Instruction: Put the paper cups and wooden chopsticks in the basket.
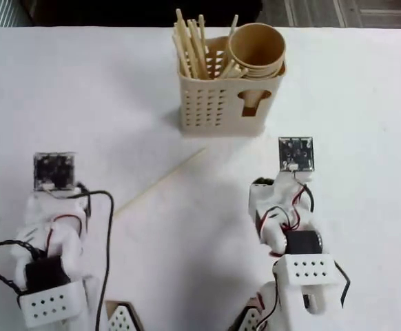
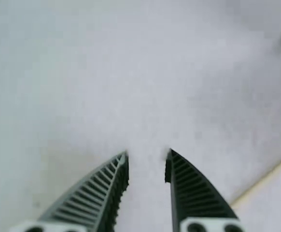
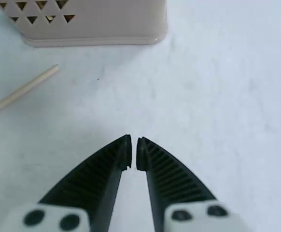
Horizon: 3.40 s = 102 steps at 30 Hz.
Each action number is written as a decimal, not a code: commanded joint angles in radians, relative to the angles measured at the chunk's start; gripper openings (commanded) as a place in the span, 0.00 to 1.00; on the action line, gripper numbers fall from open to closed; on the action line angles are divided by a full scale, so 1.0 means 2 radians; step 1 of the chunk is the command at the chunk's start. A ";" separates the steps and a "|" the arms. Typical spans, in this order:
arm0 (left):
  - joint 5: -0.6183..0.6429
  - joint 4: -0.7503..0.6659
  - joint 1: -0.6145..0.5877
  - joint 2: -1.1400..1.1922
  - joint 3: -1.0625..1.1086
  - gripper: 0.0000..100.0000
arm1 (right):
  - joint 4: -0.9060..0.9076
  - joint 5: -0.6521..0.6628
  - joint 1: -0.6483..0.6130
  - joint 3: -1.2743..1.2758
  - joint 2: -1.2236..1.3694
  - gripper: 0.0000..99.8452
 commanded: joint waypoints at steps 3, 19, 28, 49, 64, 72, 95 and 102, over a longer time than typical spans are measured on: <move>-0.052 0.036 0.066 0.000 -0.132 0.14 | -0.010 0.000 0.004 -0.003 -0.011 0.03; -0.171 0.193 0.256 0.506 -0.460 0.18 | -0.031 0.000 0.047 -0.004 -0.013 0.03; -0.173 0.191 0.254 0.794 -0.582 0.31 | -0.031 0.000 0.047 -0.004 -0.011 0.03; -0.173 0.242 0.263 1.090 -0.769 0.02 | -0.031 0.000 0.046 -0.004 -0.013 0.03; -0.173 0.367 0.291 0.909 -0.659 0.02 | -0.031 0.000 0.046 -0.004 -0.010 0.03; -0.168 0.367 0.298 0.665 -0.606 0.02 | -0.031 0.000 0.047 -0.004 -0.010 0.03; 0.082 -0.133 0.364 0.662 -0.822 0.02 | -0.031 0.000 0.046 -0.003 -0.009 0.03; 0.091 -0.211 0.363 0.720 -0.822 0.02 | -0.031 0.000 0.044 -0.003 -0.009 0.03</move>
